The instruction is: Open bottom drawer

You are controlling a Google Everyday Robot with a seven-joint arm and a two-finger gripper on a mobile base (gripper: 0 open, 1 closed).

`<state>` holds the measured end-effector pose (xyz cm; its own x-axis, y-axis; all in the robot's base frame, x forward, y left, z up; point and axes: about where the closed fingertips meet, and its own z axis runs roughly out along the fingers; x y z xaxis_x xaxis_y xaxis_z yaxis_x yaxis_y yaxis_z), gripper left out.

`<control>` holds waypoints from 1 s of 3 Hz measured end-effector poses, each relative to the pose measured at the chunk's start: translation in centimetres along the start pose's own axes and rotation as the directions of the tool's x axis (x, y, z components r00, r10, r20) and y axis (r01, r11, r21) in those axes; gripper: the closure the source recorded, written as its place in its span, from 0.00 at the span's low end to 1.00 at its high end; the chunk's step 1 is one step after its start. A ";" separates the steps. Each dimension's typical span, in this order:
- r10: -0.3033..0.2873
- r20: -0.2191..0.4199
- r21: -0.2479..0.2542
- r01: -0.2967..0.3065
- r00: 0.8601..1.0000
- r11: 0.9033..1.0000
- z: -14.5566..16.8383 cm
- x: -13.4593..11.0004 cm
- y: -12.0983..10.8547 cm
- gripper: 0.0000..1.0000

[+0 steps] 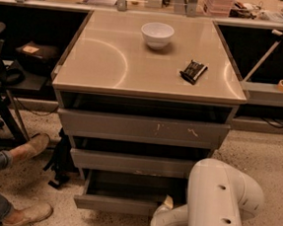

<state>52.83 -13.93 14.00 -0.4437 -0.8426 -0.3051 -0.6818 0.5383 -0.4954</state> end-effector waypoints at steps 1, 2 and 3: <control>0.000 0.000 0.000 0.000 1.000 1.000 0.0 0.0 0.0 0.65; 0.000 0.000 0.000 0.000 1.000 1.000 0.0 0.0 0.0 0.88; 0.000 0.000 0.000 0.000 1.000 1.000 -0.3 -0.1 -0.2 1.00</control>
Offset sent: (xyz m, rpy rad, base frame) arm 0.0000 0.0000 0.0000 0.0000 0.0000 0.0000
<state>52.83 -13.93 14.40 -0.4437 -0.8426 -0.3051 -0.6818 0.5383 -0.4954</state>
